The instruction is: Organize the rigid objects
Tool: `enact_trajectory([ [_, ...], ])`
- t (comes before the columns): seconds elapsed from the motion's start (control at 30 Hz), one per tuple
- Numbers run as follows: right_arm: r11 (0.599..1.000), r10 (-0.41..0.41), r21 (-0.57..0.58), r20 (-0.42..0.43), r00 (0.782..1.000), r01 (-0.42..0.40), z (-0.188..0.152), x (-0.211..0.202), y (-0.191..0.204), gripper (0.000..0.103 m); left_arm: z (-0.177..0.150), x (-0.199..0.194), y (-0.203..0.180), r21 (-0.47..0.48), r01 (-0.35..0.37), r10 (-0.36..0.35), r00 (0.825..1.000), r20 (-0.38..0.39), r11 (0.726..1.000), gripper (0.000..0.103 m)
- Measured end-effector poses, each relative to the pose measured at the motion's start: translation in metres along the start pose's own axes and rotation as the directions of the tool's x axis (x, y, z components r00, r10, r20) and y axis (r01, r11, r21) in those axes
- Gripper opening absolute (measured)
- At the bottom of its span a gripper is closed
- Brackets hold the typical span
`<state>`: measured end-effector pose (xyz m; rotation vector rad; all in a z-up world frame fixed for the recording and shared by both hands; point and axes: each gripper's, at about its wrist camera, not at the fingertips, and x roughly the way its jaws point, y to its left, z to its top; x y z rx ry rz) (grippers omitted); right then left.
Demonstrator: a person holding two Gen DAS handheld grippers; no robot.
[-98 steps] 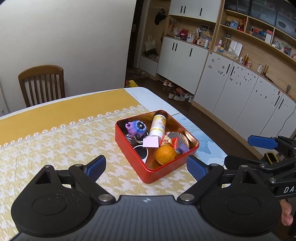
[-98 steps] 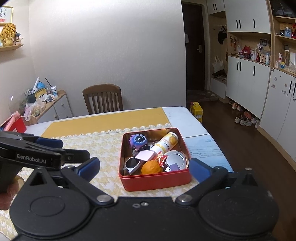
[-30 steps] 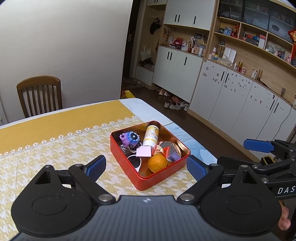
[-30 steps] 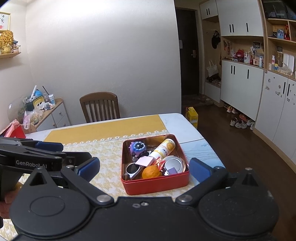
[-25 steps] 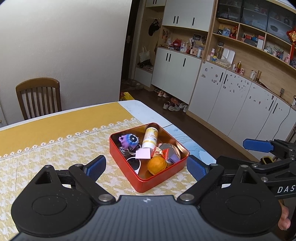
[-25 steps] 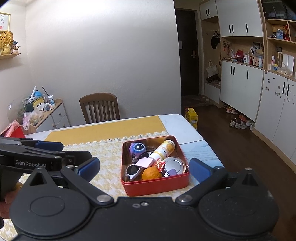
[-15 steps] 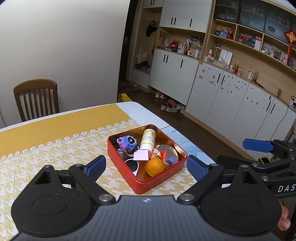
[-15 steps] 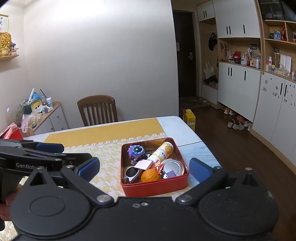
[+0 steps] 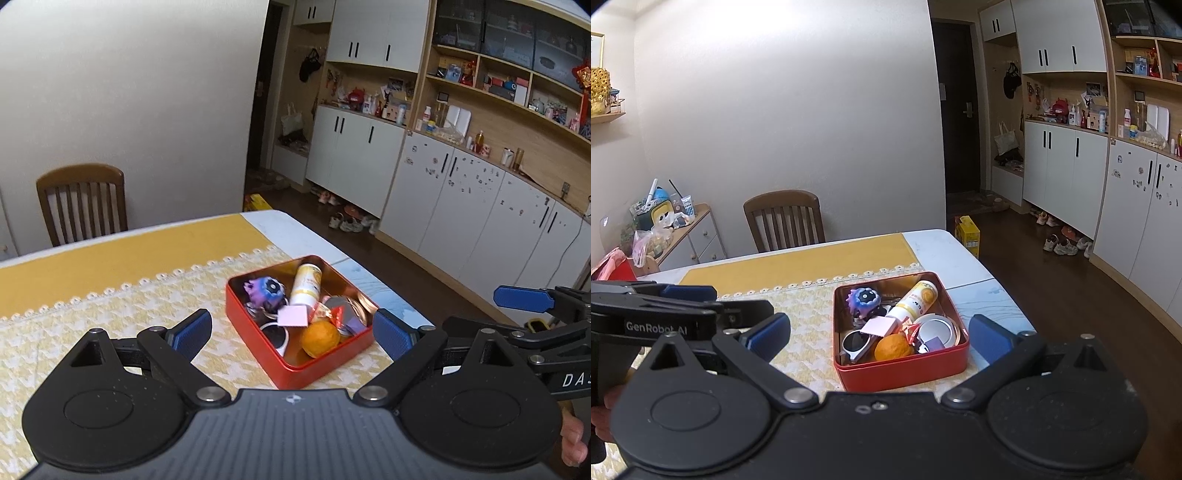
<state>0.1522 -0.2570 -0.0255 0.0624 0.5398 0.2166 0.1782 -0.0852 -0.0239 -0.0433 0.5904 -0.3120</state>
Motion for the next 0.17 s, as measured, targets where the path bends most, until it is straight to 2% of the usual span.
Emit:
enact_trajectory([
  [0.17, 1.000, 0.001, 0.002, -0.005, 1.000, -0.001, 0.0000, 0.0016, 0.0006, 0.103, 0.0019, 0.0000, -0.0002, -0.004, 0.003, -0.003, 1.000, 0.003, 1.000, 0.094],
])
